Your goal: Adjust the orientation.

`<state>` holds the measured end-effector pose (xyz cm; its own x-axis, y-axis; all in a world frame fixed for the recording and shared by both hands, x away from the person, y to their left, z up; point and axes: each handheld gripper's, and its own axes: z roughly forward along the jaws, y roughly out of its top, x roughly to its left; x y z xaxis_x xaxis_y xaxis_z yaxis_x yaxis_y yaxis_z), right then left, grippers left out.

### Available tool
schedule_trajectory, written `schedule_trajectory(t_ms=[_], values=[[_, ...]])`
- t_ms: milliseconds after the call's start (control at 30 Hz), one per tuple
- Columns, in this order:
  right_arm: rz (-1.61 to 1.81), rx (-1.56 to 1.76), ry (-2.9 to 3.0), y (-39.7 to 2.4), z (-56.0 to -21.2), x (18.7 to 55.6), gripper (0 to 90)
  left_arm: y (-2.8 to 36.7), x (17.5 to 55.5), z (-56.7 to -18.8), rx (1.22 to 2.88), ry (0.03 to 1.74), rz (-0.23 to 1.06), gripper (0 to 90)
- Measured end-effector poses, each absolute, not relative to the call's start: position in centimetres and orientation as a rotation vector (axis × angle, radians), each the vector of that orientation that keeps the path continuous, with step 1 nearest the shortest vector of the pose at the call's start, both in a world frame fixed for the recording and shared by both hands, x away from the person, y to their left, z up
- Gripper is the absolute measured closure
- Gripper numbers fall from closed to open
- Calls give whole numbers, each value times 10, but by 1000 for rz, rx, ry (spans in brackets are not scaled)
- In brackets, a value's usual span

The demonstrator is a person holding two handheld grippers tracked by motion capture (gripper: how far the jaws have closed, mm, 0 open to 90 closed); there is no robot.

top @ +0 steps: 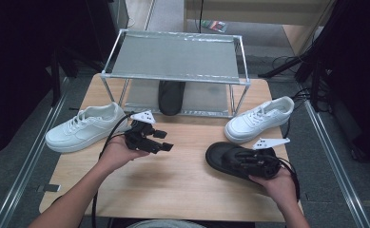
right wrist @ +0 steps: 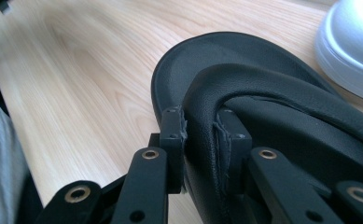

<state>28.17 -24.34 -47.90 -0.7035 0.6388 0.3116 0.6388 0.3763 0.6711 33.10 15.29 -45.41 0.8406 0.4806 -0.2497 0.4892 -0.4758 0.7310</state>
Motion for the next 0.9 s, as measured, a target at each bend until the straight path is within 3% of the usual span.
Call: schedule_trajectory(t_ms=[900], values=[[-1307, -1135, -2574, -140, -469, 306, 766, 170, 313, -456, 2129, 750, 6, 382]])
